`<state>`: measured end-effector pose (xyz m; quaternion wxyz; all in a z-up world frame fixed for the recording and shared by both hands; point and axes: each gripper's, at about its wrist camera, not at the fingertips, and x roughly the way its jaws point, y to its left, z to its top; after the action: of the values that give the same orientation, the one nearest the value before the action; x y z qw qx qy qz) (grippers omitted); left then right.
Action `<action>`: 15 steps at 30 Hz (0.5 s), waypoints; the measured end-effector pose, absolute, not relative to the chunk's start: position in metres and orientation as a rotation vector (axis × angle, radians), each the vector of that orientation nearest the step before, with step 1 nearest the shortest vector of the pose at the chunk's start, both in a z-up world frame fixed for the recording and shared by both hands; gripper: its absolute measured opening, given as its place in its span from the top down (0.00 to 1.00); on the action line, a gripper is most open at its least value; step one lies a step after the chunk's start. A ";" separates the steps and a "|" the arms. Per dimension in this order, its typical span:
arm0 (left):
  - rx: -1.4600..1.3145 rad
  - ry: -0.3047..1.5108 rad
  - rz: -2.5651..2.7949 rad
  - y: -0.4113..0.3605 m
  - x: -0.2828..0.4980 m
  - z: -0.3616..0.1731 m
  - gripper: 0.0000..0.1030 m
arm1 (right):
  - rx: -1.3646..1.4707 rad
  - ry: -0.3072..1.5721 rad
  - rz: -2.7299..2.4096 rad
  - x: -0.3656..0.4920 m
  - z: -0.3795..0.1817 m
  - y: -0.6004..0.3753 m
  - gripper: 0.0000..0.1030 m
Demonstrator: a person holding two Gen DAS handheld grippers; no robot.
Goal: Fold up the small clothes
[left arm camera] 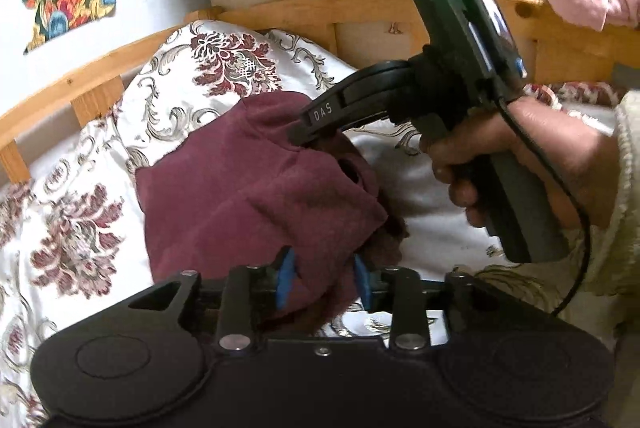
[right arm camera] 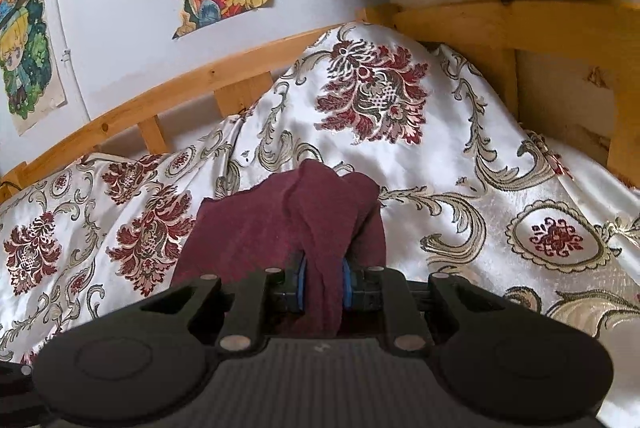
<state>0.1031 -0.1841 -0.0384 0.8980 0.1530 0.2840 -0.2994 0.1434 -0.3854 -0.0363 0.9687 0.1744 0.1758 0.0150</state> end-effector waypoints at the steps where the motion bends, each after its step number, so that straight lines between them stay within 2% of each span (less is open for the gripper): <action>1: 0.293 0.592 -0.629 -0.182 0.103 -0.038 0.56 | 0.355 0.358 0.030 0.143 -0.037 -0.386 0.79; 5: 0.187 0.587 -0.625 -0.167 0.103 -0.032 0.33 | 0.347 0.360 0.025 0.143 -0.036 -0.385 0.78; 9: 0.072 0.581 -0.529 -0.147 0.110 -0.027 0.26 | 0.331 0.364 0.004 0.141 -0.035 -0.384 0.74; 11: 0.010 0.587 -0.459 -0.137 0.117 -0.026 0.17 | 0.333 0.362 0.000 0.140 -0.034 -0.385 0.68; 12: -0.019 0.590 -0.420 -0.132 0.121 -0.026 0.15 | 0.337 0.357 -0.003 0.139 -0.034 -0.385 0.65; 14: -0.068 0.605 -0.348 -0.123 0.129 -0.026 0.12 | 0.345 0.349 -0.007 0.135 -0.032 -0.388 0.38; 15: -0.084 0.617 -0.313 -0.120 0.133 -0.027 0.10 | 0.352 0.342 -0.002 0.133 -0.031 -0.389 0.35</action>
<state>0.1330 -0.1197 -0.0272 0.9399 -0.0413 0.3022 -0.1536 0.1330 -0.3887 -0.0309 0.9701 0.1742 0.1692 -0.0012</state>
